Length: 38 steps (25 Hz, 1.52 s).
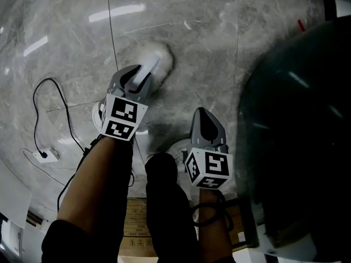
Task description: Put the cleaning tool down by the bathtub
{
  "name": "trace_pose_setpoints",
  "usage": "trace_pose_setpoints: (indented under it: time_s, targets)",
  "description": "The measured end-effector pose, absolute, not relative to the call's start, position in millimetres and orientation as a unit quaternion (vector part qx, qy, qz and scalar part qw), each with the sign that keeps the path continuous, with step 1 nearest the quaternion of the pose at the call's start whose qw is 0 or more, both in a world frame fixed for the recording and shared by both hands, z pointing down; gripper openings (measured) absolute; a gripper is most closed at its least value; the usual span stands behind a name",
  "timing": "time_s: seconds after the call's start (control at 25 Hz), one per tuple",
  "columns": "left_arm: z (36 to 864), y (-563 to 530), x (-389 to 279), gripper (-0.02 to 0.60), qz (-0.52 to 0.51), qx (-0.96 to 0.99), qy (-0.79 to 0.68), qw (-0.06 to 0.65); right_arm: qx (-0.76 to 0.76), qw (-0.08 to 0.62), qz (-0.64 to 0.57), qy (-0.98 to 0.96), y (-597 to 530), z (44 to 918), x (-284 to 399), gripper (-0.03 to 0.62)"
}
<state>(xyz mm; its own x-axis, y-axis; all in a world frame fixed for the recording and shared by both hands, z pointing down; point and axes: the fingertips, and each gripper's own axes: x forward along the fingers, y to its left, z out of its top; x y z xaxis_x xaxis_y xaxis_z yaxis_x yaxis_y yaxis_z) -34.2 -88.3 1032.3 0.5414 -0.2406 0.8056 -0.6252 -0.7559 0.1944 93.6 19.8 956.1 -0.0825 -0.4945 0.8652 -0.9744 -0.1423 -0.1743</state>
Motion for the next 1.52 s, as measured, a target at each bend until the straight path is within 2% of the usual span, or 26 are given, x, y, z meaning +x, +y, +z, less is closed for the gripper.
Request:
trace_pose_setpoints:
  time_s: [0.48, 0.76, 1.28, 1.52]
  targets:
    - [988.6, -90.3, -31.0, 0.175, 0.391, 0.855, -0.25, 0.231, 0.623, 0.266, 0.426, -0.6, 8.1, 919.4, 88.3, 0.014]
    - [926.8, -101.8, -32.9, 0.175, 0.382, 0.858, -0.26, 0.223, 0.618, 0.257, 0.41, -0.62, -15.1, 866.7, 76.8, 0.014]
    - [794.5, -130.3, -28.3, 0.05, 0.352, 0.874, -0.288, 0.17, 0.622, 0.232, 0.372, -0.648, -51.9, 759.2, 67.2, 0.014]
    - [739.0, -142.0, -24.8, 0.025, 0.338, 0.884, -0.288, 0.147, 0.628, 0.22, 0.356, -0.656, -66.9, 709.9, 60.2, 0.014]
